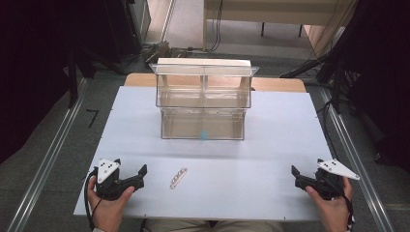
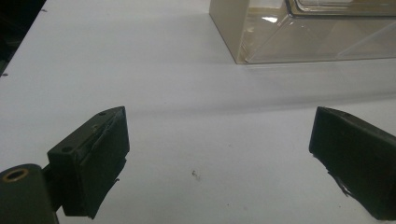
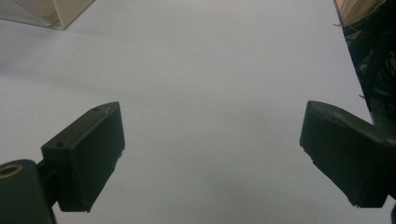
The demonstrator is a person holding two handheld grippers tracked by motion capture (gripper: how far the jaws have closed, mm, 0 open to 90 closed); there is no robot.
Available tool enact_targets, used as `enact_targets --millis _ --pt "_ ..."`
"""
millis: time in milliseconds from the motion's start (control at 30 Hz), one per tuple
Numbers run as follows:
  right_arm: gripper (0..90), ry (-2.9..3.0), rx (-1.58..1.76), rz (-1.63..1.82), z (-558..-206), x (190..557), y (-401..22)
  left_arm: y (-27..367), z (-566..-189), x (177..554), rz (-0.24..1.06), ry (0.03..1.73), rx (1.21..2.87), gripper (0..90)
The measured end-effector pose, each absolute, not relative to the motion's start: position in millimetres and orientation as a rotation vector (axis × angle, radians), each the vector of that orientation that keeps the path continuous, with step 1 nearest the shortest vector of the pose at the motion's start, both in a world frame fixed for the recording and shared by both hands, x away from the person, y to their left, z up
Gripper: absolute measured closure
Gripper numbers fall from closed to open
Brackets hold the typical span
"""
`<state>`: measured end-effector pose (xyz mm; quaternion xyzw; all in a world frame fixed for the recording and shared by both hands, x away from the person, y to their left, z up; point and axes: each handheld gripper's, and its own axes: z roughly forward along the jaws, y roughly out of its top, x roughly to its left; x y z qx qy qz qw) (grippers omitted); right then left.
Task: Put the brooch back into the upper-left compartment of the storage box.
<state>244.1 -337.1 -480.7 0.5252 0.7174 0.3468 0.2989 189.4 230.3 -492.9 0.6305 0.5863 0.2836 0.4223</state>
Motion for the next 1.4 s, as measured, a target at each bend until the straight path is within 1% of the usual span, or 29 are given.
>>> enact_targets --millis 233,500,833,1400 --pt "5.4 1.906 1.388 0.925 -481 244 -337 228 -494 190 0.699 1.463 1.599 4.5" --pt "5.4 1.907 1.390 0.926 -480 244 -336 214 -501 199 0.666 1.438 1.657 4.5" --pt "5.4 1.901 1.387 0.927 -480 243 -336 202 -505 201 0.661 1.409 1.717 5.1" --pt "5.4 1.895 1.390 0.923 -480 243 -336 189 -508 200 0.635 1.366 1.757 6.2"
